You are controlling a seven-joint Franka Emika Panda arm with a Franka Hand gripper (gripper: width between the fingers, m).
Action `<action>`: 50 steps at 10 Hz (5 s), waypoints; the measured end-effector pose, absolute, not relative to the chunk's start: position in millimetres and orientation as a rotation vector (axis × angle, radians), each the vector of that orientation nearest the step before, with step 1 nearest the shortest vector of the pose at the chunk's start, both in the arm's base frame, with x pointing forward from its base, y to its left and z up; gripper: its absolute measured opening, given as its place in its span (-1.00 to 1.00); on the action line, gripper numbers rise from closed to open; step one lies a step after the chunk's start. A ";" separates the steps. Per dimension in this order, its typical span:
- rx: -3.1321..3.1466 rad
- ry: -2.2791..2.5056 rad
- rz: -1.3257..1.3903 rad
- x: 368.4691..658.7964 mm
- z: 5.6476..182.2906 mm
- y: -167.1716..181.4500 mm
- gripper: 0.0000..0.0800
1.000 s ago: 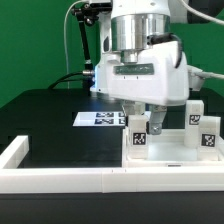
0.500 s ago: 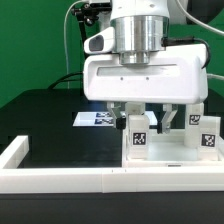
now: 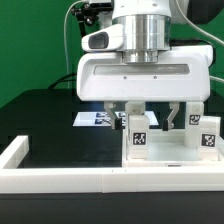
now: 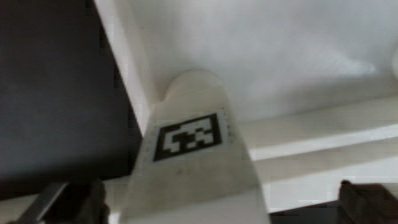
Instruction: Assemble square table
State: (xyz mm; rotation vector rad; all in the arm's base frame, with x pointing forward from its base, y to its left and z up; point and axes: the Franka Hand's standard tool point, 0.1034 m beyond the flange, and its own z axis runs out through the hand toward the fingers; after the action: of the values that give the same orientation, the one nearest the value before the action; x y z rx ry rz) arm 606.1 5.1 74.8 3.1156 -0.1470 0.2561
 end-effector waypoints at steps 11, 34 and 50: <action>3.106 -0.340 0.256 606.0 74.3 2.5 -0.28; 2.959 -1.205 0.251 610.9 76.0 7.3 0.62; 3.120 -0.202 0.263 610.2 76.1 4.6 -0.27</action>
Offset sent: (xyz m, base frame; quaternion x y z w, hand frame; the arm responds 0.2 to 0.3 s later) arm 0.0000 0.0000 0.0000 0.0000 0.0000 0.0000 1.0000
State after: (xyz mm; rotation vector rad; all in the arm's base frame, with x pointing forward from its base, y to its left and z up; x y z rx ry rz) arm 610.2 4.6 76.1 3.1203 -0.2018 0.2632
